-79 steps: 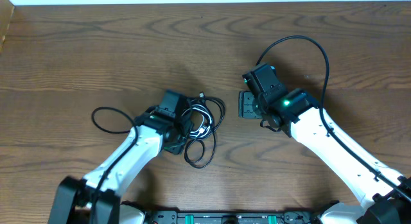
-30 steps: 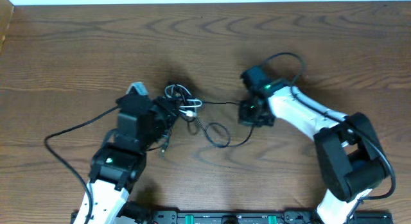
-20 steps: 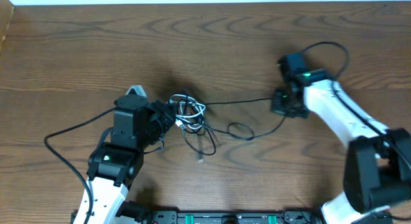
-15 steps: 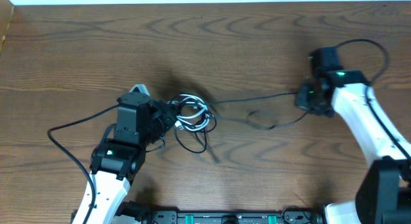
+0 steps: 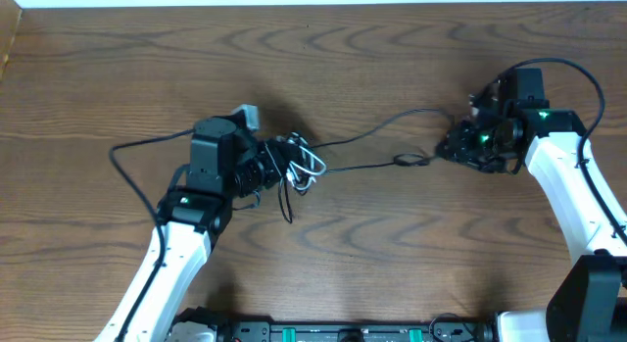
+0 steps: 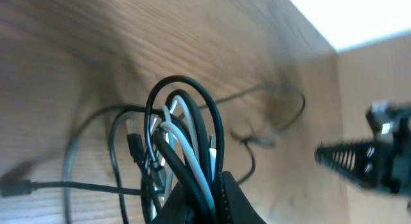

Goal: Untangle cables
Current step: 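Bring the right gripper back toward the left gripper holding the bundle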

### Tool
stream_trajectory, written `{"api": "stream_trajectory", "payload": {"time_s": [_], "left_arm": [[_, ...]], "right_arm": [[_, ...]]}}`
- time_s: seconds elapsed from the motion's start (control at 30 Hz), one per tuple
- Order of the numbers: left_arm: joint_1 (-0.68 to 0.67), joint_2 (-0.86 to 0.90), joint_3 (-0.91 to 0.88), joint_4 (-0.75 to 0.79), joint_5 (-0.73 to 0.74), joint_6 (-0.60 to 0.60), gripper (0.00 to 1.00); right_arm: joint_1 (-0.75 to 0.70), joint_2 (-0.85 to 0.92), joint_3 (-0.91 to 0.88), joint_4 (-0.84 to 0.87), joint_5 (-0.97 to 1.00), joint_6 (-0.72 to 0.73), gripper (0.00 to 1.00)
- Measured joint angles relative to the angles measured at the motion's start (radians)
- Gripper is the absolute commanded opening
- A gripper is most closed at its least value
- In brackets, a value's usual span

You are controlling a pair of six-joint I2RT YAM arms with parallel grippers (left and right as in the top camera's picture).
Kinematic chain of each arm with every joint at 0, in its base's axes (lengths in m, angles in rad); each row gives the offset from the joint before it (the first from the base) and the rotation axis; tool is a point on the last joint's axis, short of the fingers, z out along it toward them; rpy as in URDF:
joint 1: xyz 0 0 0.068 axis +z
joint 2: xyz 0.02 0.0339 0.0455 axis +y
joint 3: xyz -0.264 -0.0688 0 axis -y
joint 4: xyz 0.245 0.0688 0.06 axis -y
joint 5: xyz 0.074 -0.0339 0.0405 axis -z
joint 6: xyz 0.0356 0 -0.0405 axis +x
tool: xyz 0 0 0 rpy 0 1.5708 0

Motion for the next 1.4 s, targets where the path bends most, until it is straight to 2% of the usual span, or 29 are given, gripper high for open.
{"api": "stream_trajectory", "payload": {"time_s": [0.17,0.43,0.63,0.8,0.9,1.07,1.27,1.33,1.4], "left_arm": [[0.0,0.049,0.0,0.07,0.167,0.117,0.08],[0.0,0.051,0.0,0.157,0.305,0.17,0.08],[0.0,0.051,-0.001,0.278,0.433,0.148,0.08],[0.0,0.053,-0.003,0.39,0.481,0.02,0.08],[0.0,0.055,-0.007,0.533,0.537,-0.093,0.08],[0.0,0.055,-0.009,0.683,0.621,-0.212,0.08],[0.0,0.055,-0.01,0.704,0.727,-0.263,0.08],[0.0,0.055,-0.01,0.704,0.743,-0.253,0.13],[0.0,0.055,-0.01,0.7,0.749,-0.223,0.14]], "right_arm": [[0.043,0.0,0.0,0.032,-0.229,-0.04,0.53],[0.211,0.0,0.0,0.14,-0.29,-0.013,0.61],[0.352,0.0,-0.001,0.242,-0.145,0.055,0.64],[0.422,0.0,-0.001,0.27,-0.04,0.121,0.61],[0.445,0.002,-0.001,0.298,0.021,0.163,0.59],[0.458,0.045,-0.001,0.305,0.176,0.212,0.56],[0.454,0.078,-0.001,0.243,0.391,0.232,0.54],[0.45,0.078,-0.001,0.229,0.435,0.233,0.55],[0.446,0.078,-0.001,0.222,0.448,0.233,0.6]]}}
